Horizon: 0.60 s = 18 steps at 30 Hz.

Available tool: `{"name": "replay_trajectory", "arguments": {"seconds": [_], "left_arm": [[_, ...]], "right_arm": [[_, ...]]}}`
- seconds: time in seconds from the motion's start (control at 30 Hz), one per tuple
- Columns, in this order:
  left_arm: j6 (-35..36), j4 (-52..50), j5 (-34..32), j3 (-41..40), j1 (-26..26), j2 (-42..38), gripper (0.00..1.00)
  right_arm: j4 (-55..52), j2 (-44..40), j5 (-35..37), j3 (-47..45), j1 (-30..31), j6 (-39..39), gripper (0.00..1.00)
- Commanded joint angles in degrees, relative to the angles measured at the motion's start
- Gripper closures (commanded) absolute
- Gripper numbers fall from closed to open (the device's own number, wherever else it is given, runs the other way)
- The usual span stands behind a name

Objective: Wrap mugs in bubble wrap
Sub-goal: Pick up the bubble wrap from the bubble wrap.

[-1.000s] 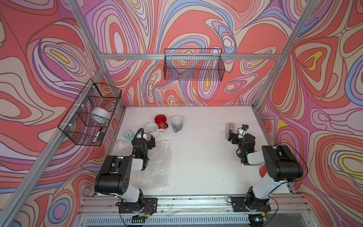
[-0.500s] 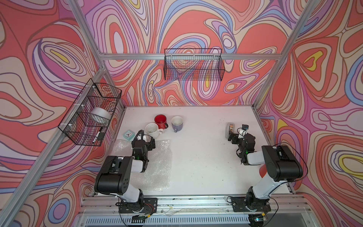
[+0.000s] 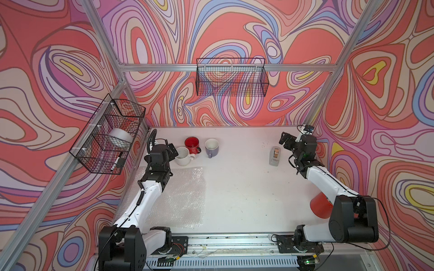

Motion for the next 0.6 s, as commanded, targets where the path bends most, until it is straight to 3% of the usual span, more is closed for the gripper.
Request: {"name": "replay_trajectory", "arguments": {"seconds": [0.0,0.07,0.13,0.3,0.43,0.57], "left_arm": [[-5.6,-18.2,7.6,1.9,-0.3,-1.2,0.00],[-6.1,-21.8,7.8,3.3,-1.4,-2.3,0.00],[-6.3,-24.5,7.1,3.7,-2.3,-3.9,0.00],[-7.7,-28.5,10.6,2.8,-2.3,-7.5,0.00],[-8.0,-28.2,14.2,1.2,-2.3,-8.9,0.00],[-8.5,-27.1,17.8,-0.3,-2.3,-10.1,0.00]], "right_arm": [[-14.8,2.2,-7.2,2.5,5.8,6.3,0.02],[-17.3,2.3,-5.8,4.0,13.9,5.9,0.02],[-17.3,3.3,-8.8,4.6,21.6,7.1,0.03],[-15.3,12.5,-12.7,8.6,39.7,10.3,0.23],[-11.8,23.5,-15.8,14.2,46.0,10.6,0.31],[-10.7,32.2,-16.5,21.2,47.2,9.7,0.34]]}}
